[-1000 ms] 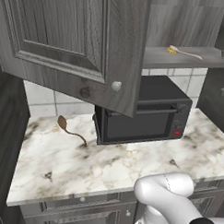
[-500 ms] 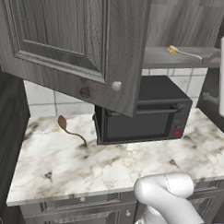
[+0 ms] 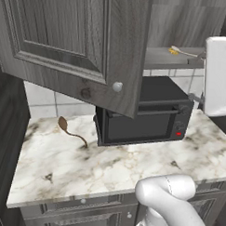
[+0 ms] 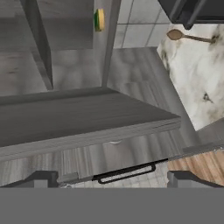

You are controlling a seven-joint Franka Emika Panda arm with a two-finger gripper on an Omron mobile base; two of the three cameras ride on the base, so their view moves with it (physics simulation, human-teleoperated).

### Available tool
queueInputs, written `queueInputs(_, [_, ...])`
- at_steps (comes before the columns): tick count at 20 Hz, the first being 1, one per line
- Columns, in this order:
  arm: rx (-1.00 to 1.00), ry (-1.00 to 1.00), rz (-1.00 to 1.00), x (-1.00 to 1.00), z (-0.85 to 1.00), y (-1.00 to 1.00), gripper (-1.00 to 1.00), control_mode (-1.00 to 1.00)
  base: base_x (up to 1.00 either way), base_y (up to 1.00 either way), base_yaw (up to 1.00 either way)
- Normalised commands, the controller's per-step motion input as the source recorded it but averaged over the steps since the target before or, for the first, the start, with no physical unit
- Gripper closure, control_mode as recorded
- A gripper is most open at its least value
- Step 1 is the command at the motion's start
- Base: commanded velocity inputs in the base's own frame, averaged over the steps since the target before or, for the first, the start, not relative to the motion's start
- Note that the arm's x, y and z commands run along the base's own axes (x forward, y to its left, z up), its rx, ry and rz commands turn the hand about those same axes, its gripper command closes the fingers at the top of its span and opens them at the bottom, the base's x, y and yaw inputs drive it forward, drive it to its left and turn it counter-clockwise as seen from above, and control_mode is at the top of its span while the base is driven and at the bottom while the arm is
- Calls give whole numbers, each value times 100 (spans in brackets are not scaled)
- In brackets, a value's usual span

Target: Pick the sponge and dish brush from the cabinet and place them on the counter.

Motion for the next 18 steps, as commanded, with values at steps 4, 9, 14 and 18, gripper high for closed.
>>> queueInputs(4, [0,5,7,4,6,40,-100,-100,0,0,0])
queueInputs(9, [1,15,6,43,-2,26,-100,-100,0,0,0])
queueInputs(14, [4,10,9,58,-1,0,-100,-100,0,0,0])
queueInputs(18, [5,3,12,27,0,6,-100,-100,0,0,0])
